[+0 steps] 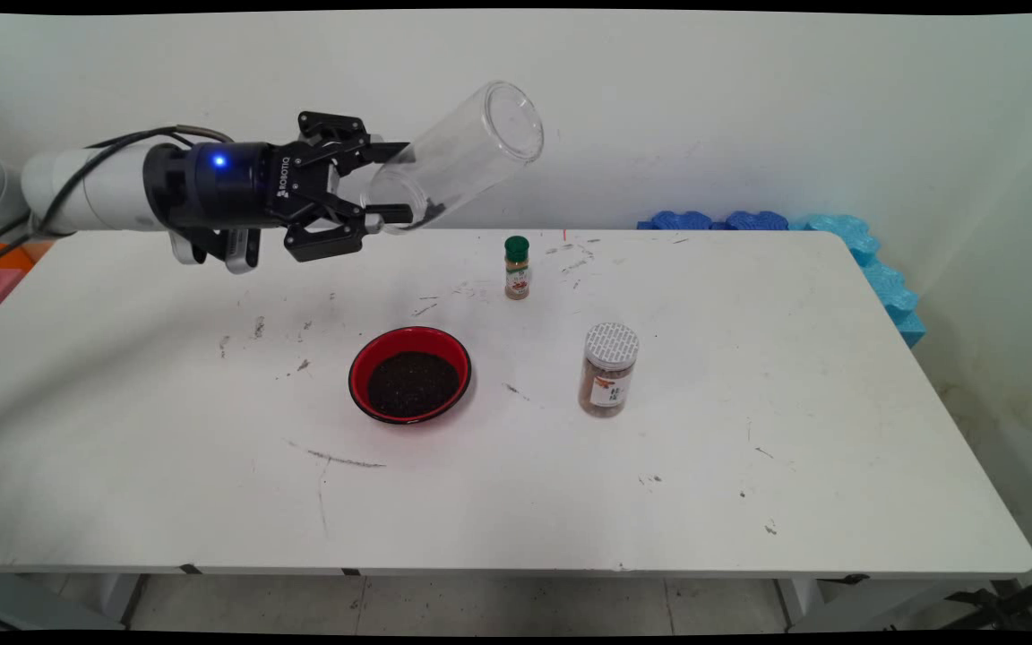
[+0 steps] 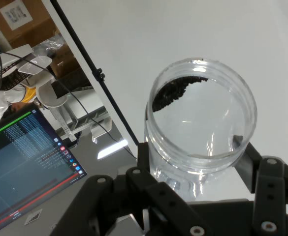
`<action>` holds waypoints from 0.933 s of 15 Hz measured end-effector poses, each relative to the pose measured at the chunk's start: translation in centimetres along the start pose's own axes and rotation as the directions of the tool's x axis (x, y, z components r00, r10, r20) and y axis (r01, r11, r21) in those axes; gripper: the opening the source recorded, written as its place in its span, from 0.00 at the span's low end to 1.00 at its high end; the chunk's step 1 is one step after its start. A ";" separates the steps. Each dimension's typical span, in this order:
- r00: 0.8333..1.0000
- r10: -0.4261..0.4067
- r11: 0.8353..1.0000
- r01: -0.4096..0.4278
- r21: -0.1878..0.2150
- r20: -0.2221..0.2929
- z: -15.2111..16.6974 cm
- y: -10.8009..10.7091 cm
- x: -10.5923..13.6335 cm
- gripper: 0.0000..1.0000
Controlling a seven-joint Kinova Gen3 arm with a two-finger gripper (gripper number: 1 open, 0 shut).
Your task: Pour the black seasoning powder in the red bowl
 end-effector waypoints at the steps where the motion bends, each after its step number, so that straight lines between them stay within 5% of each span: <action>1: 1.000 -0.001 1.000 0.001 0.001 -0.001 0.0 0.0 0.0 0.00; 14: 0.998 0.016 0.999 -0.014 0.037 -0.056 -0.3 -0.7 1.0 0.00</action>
